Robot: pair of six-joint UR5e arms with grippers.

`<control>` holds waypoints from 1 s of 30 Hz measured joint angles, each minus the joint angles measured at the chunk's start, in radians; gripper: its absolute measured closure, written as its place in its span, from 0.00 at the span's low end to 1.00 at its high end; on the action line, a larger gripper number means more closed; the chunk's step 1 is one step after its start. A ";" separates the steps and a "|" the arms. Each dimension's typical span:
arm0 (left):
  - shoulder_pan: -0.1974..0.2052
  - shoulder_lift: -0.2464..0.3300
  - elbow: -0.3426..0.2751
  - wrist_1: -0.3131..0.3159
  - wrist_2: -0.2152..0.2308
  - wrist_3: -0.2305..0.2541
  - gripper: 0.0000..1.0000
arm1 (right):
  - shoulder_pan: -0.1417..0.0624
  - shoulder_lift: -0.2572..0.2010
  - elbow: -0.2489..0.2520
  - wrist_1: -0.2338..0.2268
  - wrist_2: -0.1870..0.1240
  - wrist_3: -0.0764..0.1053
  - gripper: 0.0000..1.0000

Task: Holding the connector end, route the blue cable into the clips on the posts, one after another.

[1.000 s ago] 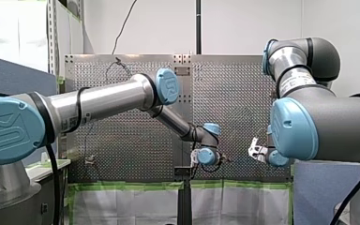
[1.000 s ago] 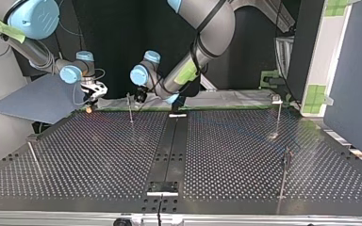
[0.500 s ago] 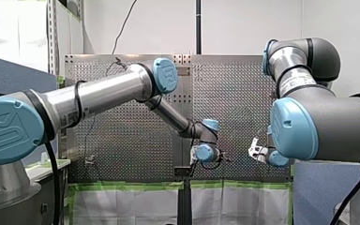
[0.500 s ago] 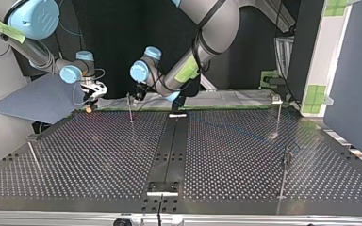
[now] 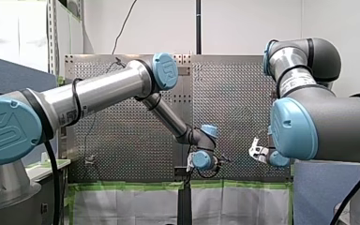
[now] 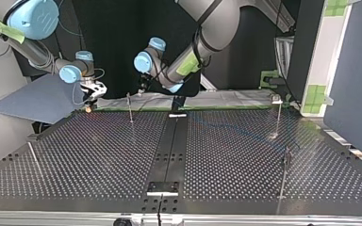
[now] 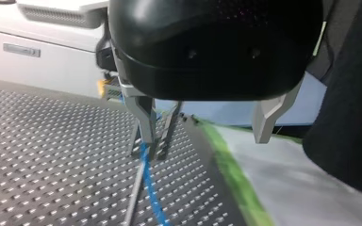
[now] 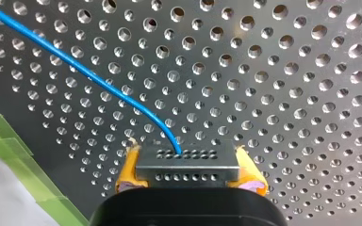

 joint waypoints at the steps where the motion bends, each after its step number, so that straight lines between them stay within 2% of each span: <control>1: -0.003 0.000 -0.011 0.005 -0.001 0.000 0.00 | 0.000 0.000 0.000 0.000 -0.001 0.000 1.00; 11: -0.012 0.000 -0.032 0.047 0.005 -0.003 0.00 | 0.000 0.000 0.000 -0.002 -0.004 0.001 1.00; 19: -0.016 0.000 -0.032 0.110 0.013 -0.021 0.00 | 0.000 0.002 0.000 -0.003 -0.004 0.002 1.00; 30: -0.020 0.000 -0.032 0.133 0.014 -0.027 0.00 | 0.000 0.002 0.000 -0.003 -0.008 0.002 1.00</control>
